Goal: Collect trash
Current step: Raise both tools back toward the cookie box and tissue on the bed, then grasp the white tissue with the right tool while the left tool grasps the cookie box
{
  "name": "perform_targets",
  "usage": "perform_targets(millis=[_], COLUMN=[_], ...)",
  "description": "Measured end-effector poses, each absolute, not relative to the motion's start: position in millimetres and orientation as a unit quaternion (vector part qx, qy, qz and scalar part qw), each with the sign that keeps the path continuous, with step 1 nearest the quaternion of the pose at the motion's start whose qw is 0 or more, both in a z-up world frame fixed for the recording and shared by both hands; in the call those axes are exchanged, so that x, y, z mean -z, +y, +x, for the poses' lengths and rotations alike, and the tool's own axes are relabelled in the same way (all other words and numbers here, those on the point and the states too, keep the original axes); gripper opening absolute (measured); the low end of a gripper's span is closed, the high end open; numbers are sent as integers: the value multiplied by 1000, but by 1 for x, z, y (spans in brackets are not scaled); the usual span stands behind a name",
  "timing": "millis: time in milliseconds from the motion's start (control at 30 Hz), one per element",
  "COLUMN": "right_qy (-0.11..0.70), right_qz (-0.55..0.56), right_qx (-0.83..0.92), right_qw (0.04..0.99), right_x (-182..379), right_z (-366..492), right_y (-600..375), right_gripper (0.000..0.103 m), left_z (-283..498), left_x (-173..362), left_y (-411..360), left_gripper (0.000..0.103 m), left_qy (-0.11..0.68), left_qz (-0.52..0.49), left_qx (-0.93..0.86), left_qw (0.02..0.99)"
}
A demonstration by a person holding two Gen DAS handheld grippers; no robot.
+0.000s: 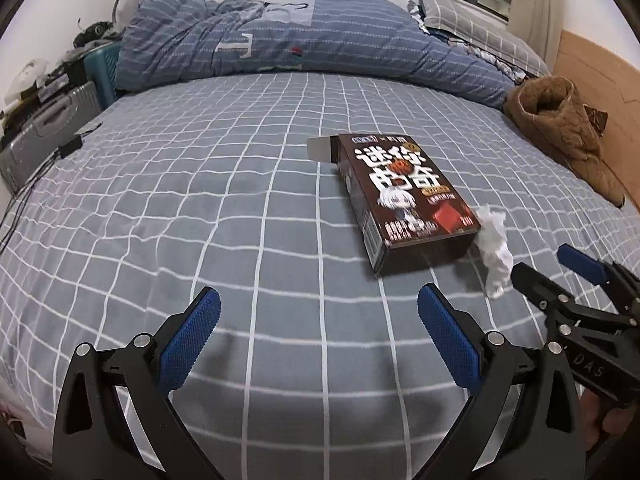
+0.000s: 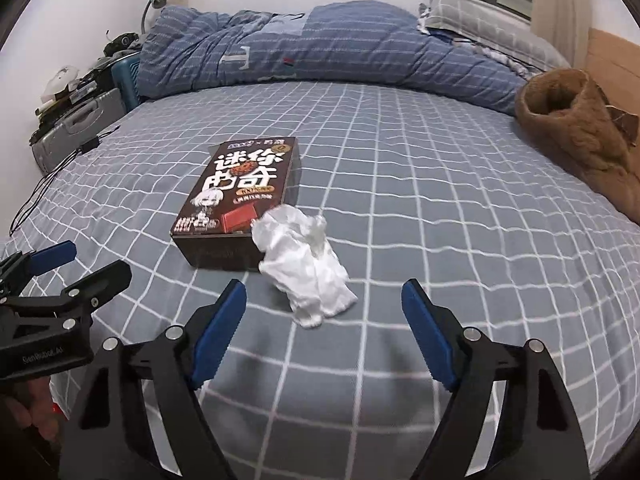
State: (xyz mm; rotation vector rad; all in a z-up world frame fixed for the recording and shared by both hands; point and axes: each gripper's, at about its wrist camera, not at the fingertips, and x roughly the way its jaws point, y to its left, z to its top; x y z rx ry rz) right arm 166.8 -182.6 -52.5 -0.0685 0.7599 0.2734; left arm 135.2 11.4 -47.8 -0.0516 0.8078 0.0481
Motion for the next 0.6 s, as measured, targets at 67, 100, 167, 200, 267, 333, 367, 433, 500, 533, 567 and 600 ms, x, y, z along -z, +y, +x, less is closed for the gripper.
perform_targets(millis=[67,100,167,200,267,333,367,433,500,533,567,600], right_qy=[373,374,381,383,390,395,399,404,412,415,415,414], right_qz=[-37,-40,-50,-50,-50,-49,-47,-46,-45,-46,-45,-43], right_qx=[-139,-139,-142,-143,-146,-149,-152,-155,-156,-154,-153,-153], right_qw=[917,916,912,911,908,905,903,900,897,896,896,896], right_x=[55,56,61,62,67,70,72,75,78,80,79,78], right_z=[174,176,183,186,193,197,200,202,205,206,207,207], right_y=[-178,-176,-172,-172,-172,-172,-172,-171,-170,-170,-169,-171], right_gripper=[72,72,67,66,61,56,54,48,34,23,16,13], left_z=[140,142,150,154,160,167,170,175,179,182,184,185], left_x=[47,47,48,49,51,54,55,56,57,57,57,56], left_y=[11,11,11,13,14,16,16,15,11,8,5,2], left_gripper=[97,97,97,97,97,97,97,97,97,97,97,97], left_qy=[392,392,392,394,397,399,401,403,403,403,402,402], left_qz=[-23,-20,-17,-18,-21,-22,-24,-24,-25,-24,-23,-22], left_qx=[-22,-21,-21,-21,-21,-22,-20,-19,-16,-13,-10,-7], left_qw=[920,920,919,919,917,916,915,915,915,915,915,916])
